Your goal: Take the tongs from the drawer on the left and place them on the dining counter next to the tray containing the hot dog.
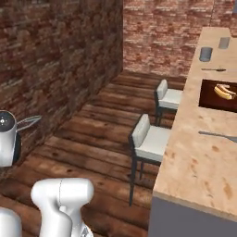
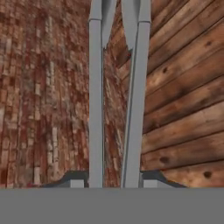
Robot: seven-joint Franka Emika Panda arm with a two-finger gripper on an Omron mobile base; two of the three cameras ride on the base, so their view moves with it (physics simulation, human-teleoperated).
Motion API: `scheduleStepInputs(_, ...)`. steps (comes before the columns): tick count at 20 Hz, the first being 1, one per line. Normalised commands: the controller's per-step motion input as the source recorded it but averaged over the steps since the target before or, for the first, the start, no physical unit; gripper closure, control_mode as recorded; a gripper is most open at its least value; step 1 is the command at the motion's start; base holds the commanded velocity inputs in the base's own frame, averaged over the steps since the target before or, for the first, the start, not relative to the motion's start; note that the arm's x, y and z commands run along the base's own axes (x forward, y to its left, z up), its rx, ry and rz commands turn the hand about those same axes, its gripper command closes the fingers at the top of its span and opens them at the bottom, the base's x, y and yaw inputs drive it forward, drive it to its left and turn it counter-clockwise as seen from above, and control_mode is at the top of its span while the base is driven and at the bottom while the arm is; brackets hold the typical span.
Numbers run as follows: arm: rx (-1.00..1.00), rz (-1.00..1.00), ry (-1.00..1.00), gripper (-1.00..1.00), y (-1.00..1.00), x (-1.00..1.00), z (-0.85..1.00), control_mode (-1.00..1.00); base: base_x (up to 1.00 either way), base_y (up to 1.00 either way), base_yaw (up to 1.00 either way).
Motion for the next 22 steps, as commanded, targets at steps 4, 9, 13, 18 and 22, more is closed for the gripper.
scheduleStepInputs(4,0.0,0.0,0.0,1.0,0.0,0.0,0.0,1.0,0.86,0.29,-0.74)
scheduleStepInputs(9,0.0,0.0,0.0,1.0,0.0,0.0,0.0,1.0,0.7,0.47,-0.68)
scheduleStepInputs(13,0.0,0.0,0.0,1.0,0.0,0.0,0.0,1.0,0.18,0.95,-0.58)
scheduleStepInputs(18,0.0,0.0,0.0,1.0,0.0,0.0,0.0,1.0,-0.17,0.71,-0.67)
scheduleStepInputs(22,0.0,0.0,0.0,1.0,0.0,0.0,0.0,1.0,-0.54,0.35,-0.76)
